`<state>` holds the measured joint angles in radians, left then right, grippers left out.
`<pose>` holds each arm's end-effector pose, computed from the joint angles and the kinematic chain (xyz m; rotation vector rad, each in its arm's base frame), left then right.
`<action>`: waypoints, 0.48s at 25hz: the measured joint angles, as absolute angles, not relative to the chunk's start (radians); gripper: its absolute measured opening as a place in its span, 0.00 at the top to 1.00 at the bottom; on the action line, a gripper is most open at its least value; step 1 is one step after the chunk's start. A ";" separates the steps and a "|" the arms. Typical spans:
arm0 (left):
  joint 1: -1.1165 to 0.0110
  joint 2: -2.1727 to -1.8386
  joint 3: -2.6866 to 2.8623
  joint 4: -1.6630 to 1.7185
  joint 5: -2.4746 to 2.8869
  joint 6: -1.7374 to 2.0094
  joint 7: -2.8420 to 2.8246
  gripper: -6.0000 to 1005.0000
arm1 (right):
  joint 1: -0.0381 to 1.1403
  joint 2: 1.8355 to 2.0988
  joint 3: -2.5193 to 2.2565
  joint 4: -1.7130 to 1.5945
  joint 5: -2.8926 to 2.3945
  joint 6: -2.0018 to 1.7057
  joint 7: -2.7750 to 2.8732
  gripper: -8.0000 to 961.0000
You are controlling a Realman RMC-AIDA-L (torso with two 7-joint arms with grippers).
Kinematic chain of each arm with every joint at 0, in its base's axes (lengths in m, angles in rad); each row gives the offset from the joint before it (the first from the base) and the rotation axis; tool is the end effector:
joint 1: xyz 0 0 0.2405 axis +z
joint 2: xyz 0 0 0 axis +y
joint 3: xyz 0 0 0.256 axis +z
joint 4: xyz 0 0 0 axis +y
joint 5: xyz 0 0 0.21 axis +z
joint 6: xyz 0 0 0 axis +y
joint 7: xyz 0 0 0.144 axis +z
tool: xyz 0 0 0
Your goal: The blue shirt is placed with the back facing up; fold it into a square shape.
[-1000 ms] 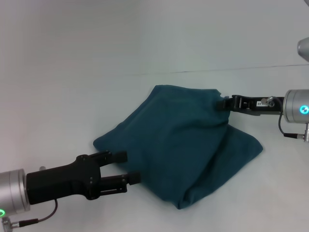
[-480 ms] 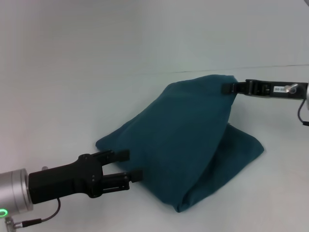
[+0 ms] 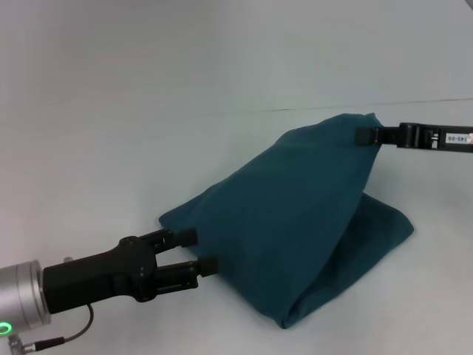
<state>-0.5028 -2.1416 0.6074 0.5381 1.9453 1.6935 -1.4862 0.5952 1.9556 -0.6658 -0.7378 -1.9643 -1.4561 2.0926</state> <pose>-0.2478 0.2959 -0.0283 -2.6973 -0.9543 -1.0838 0.2584 0.3838 0.0735 -2.3614 1.3359 0.7735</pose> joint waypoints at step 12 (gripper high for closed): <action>-0.505 -2.148 0.607 0.514 1.945 1.679 -1.489 0.13 | 0.518 1.930 -0.666 -0.735 -1.974 -1.478 2.075 0.94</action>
